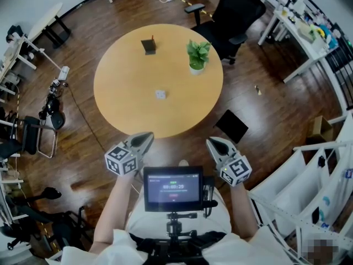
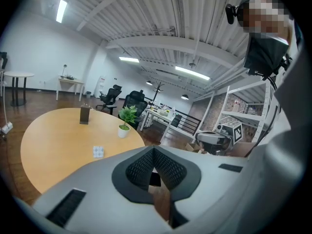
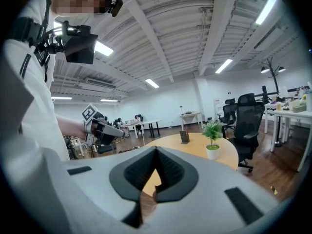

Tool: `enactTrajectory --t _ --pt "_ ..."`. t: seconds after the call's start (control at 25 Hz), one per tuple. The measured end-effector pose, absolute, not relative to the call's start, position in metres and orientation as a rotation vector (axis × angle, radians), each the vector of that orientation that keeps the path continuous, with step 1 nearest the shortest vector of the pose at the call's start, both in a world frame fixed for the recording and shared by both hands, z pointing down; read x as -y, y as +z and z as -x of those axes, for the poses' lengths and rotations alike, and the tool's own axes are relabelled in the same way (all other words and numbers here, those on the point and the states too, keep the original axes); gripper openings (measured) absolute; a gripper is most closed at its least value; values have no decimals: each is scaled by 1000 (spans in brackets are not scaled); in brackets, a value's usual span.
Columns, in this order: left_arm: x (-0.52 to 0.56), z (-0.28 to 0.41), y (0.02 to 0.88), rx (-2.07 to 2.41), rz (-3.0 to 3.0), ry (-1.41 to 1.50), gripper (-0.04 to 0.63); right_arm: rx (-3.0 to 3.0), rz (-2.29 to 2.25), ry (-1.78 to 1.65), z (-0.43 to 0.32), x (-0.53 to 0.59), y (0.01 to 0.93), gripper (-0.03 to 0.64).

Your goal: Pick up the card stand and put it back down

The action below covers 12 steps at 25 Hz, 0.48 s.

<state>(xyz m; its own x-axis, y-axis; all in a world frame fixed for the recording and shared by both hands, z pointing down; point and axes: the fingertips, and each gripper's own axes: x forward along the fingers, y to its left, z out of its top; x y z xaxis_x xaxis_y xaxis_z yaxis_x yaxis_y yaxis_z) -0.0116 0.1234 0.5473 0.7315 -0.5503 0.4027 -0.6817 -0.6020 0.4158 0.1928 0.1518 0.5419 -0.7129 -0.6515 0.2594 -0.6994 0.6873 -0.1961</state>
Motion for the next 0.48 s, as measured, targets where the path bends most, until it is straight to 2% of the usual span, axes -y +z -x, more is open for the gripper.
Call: enactTrajectory --t 0.48 --pt "-123 9 554 926 -2363 308 2 2702 -1144 256 -195 -148 537 6"
